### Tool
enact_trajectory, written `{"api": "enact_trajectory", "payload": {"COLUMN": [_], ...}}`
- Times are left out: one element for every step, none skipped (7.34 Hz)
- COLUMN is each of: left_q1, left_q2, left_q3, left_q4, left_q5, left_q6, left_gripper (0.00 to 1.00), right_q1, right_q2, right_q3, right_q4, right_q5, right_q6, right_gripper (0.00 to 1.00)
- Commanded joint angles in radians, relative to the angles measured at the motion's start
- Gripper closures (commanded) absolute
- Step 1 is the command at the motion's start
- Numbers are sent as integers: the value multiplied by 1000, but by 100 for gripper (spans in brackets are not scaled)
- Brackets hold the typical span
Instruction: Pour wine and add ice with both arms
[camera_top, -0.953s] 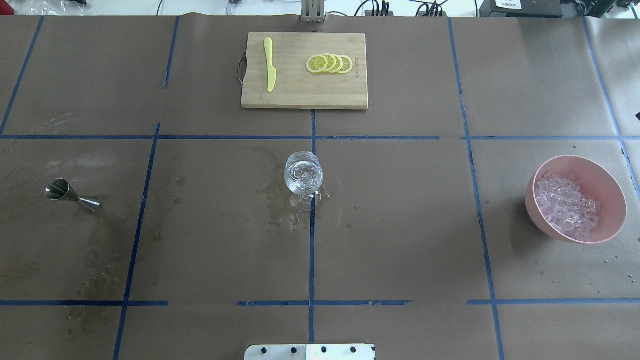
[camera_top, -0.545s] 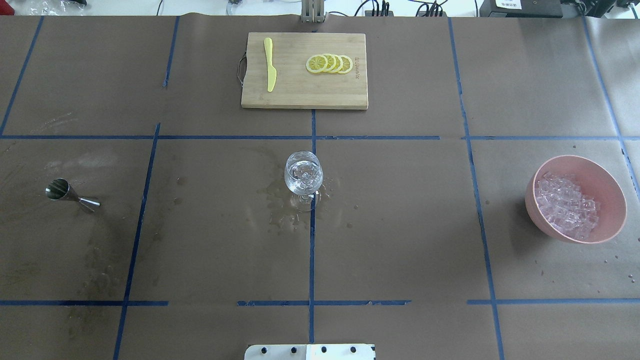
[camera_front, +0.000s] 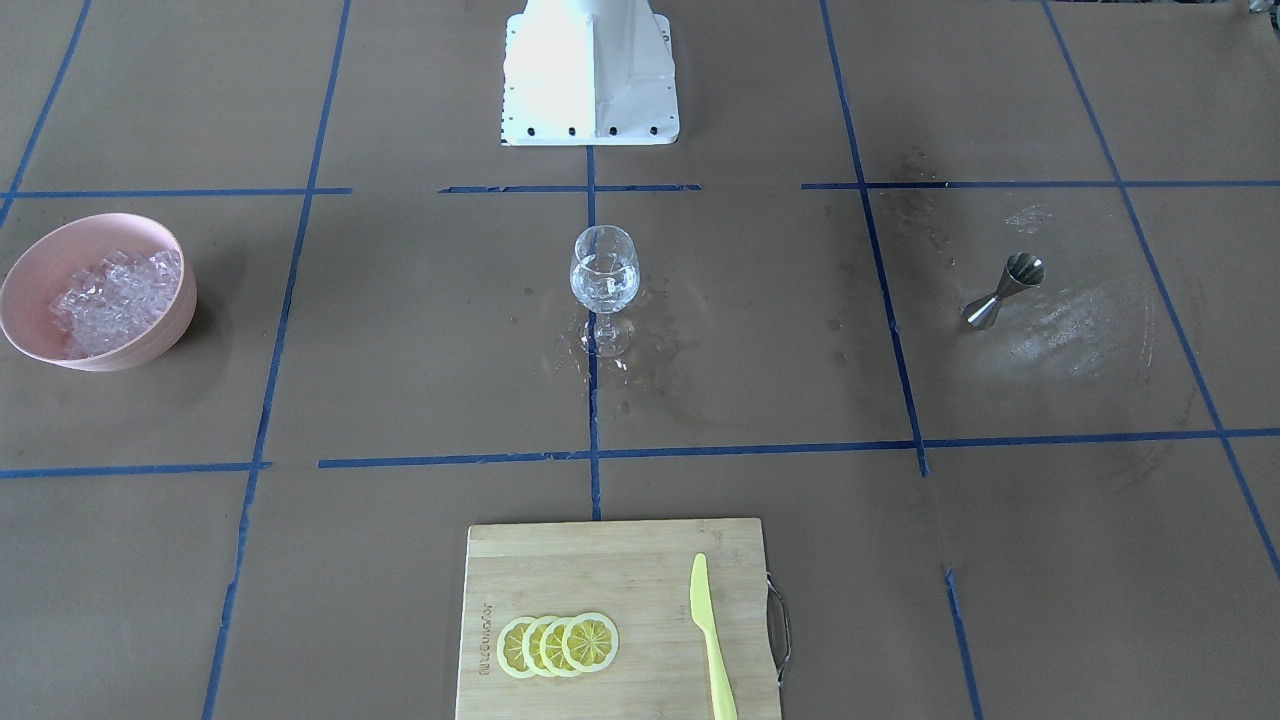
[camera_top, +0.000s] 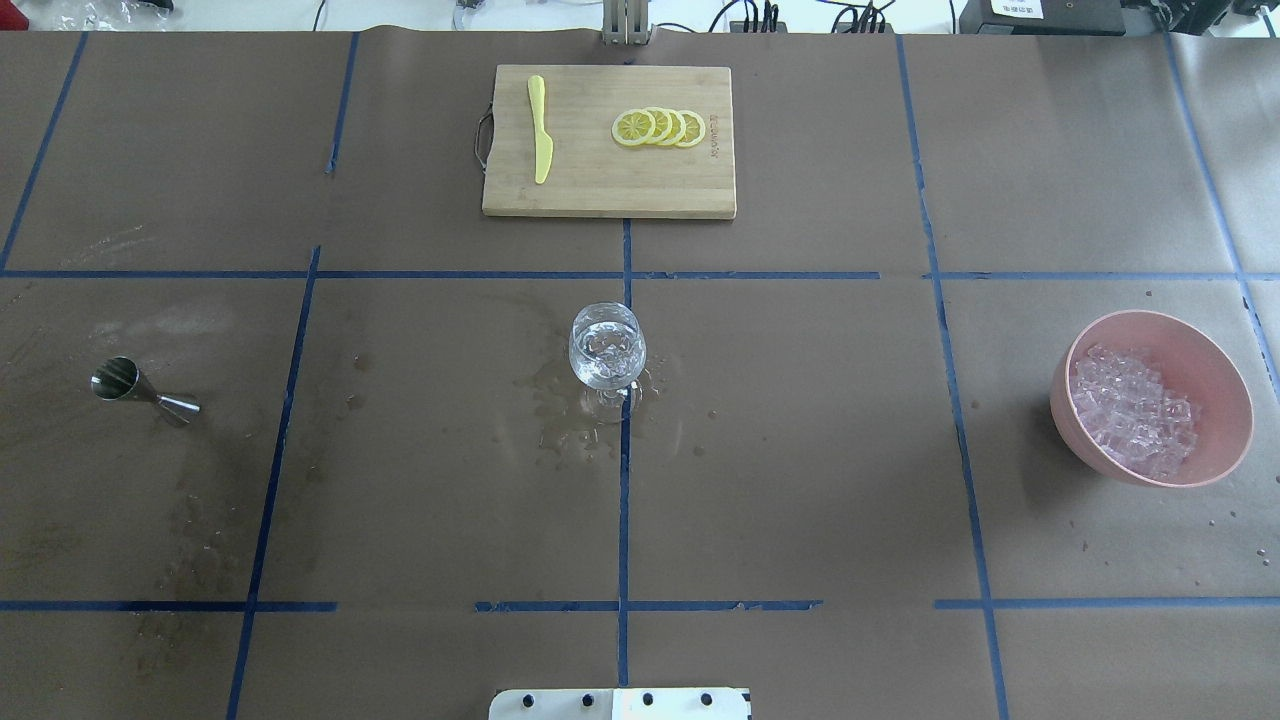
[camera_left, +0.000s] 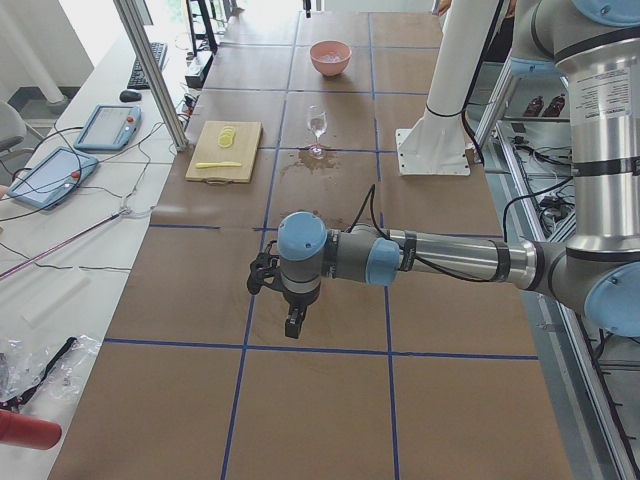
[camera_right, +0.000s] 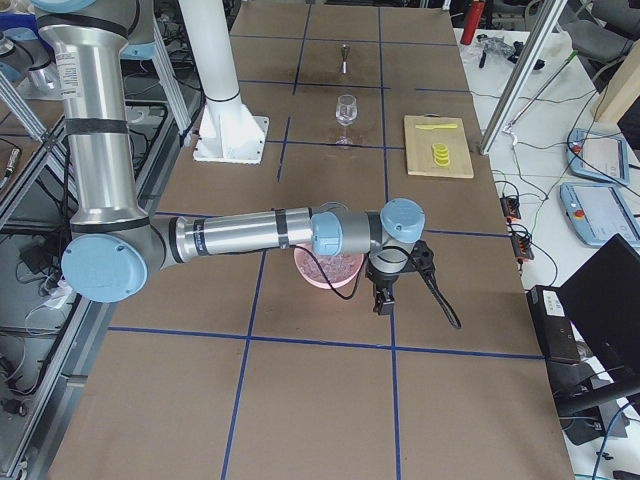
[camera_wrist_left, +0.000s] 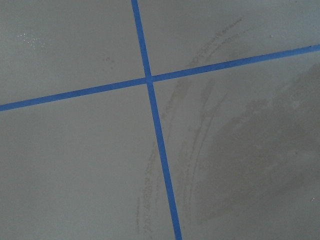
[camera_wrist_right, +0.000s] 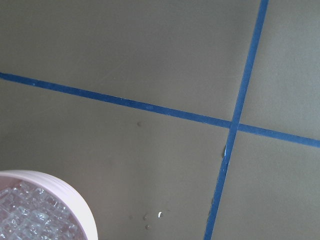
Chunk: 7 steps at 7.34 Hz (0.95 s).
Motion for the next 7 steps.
{"api": "enact_trajectory", "payload": {"left_q1": [0, 0, 0, -3, 0, -2, 0], "left_q2": [6, -3, -11, -10, -13, -13, -19], "left_q3": [-5, 4, 20, 14, 18, 9, 9], "left_q4": [-2, -3, 0, 0, -2, -2, -2], "left_q5": [-1, 8, 10, 7, 7, 7, 7], "left_q6": [0, 0, 2, 2, 0, 0, 0], "left_gripper": [0, 0, 0, 0, 0, 0, 0], "right_q1": [0, 0, 0, 0, 0, 0, 0], "right_q2": [10, 17, 19, 20, 20, 22, 22], "right_q3": [6, 9, 15, 0, 6, 9, 6], "right_q4": [4, 4, 2, 4, 5, 5, 5], "right_q5": [8, 22, 40, 63, 62, 62, 60], "right_q6": [45, 54, 55, 52, 51, 51, 49], "right_gripper": [0, 0, 0, 0, 0, 0, 0]}}
